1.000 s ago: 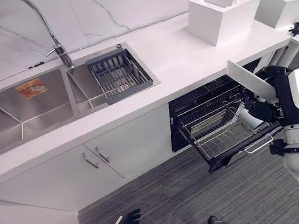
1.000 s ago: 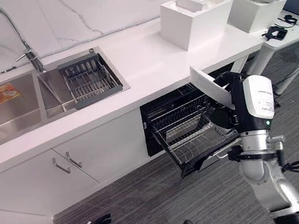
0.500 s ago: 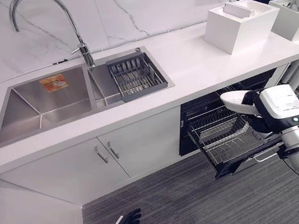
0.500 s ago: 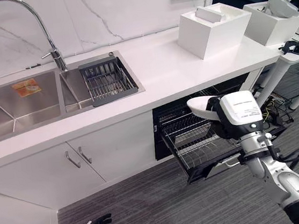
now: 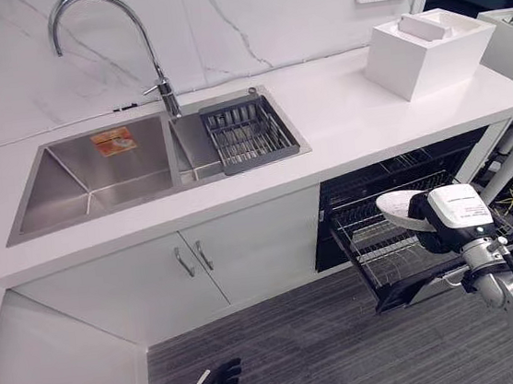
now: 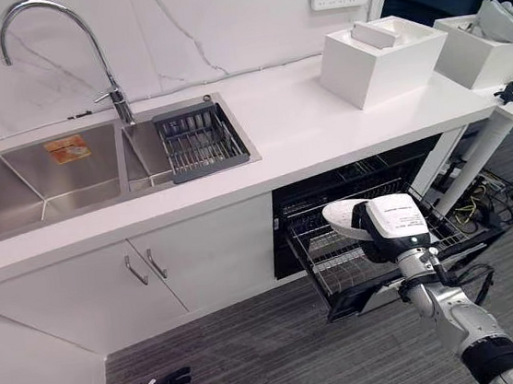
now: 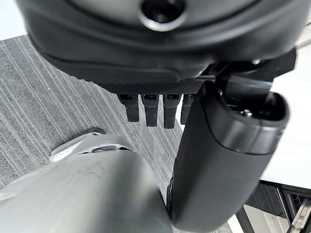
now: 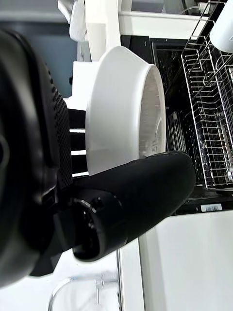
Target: Place the dishes in the dishwasher.
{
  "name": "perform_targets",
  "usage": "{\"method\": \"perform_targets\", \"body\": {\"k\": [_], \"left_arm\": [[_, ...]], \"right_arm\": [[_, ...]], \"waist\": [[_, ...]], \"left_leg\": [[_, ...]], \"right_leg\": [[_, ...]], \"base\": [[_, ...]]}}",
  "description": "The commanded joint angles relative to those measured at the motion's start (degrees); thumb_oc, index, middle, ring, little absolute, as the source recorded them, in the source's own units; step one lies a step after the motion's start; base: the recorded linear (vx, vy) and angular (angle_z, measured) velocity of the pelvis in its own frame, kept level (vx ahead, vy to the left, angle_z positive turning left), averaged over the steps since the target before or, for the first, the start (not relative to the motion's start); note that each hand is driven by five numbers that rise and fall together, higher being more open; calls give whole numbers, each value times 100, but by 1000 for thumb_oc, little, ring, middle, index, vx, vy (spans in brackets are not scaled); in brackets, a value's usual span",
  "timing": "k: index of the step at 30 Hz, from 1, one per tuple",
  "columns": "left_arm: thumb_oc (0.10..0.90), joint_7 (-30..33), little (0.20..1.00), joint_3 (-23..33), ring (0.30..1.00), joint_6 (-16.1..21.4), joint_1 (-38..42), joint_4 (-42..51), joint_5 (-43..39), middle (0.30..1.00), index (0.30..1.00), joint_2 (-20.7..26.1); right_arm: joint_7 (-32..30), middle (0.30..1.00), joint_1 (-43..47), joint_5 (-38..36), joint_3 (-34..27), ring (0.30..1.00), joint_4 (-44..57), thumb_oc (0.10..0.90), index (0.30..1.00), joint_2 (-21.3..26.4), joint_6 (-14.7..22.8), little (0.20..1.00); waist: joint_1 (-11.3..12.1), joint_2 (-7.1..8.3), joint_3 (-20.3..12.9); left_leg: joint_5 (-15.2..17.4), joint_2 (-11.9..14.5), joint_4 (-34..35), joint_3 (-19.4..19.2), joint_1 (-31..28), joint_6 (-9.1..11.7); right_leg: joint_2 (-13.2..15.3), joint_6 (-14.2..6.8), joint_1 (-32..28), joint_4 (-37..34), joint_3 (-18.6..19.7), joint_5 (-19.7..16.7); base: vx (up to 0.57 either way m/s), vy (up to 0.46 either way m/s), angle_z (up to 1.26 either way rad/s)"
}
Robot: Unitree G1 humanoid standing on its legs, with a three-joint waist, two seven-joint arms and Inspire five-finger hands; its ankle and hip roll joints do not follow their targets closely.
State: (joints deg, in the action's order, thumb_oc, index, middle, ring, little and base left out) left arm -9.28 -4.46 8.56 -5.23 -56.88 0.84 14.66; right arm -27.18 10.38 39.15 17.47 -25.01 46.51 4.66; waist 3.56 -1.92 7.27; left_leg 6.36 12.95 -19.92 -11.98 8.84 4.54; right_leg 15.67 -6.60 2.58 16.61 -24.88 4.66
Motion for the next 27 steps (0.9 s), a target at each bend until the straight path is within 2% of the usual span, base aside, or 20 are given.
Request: {"method": "perform_targets", "body": {"k": [1,11,17,19,21,27], "left_arm": [[800,161,900,-268,900,-271,-411,-147,343,900,900,930],[800,108,900,-437,900,-429,-370,-232,364,900,900,1073],[800,107,900,-463,900,-444,-384,-265,299,900,900,1110],[800,57,900,-481,900,-554,-352,-251,315,900,900,1116],[800,133,900,-594,900,-540,-261,-313,13,900,900,1109],[800,137,900,-678,900,-501,-201,-187,-61,900,900,1036]], "right_arm": [[-352,300,1087,-320,-274,300,40,400,300,52,-94,300],[281,300,2088,-279,429,300,-941,400,300,375,-95,300],[462,300,2314,-299,664,300,-1408,400,300,364,-145,300],[567,300,2380,-385,709,300,-1602,400,300,366,-260,300],[609,300,2687,-420,777,300,-2295,400,300,264,-190,300],[691,300,3024,-442,861,300,-2735,400,300,271,-133,300]], "waist": [[215,78,-61],[324,-10,-24],[383,-45,-16],[402,-44,4],[439,-77,56],[495,-172,135]], "left_leg": [[838,172,273,92,-609,134],[743,160,273,169,-476,196],[706,151,273,180,-429,215],[694,146,273,184,-444,204],[675,147,273,217,-455,193],[645,103,273,236,-344,184]], "right_leg": [[272,-505,-77,58,-3,694],[216,-430,4,58,-1,717],[250,-433,-2,58,-31,724],[264,-438,-17,58,-36,704],[254,-444,-5,58,-27,667],[265,-430,106,58,-3,620]], "base": [[59,-57,7],[36,-60,10],[8,-3,4],[35,-13,3],[39,-21,3],[-9,9,3]]}}
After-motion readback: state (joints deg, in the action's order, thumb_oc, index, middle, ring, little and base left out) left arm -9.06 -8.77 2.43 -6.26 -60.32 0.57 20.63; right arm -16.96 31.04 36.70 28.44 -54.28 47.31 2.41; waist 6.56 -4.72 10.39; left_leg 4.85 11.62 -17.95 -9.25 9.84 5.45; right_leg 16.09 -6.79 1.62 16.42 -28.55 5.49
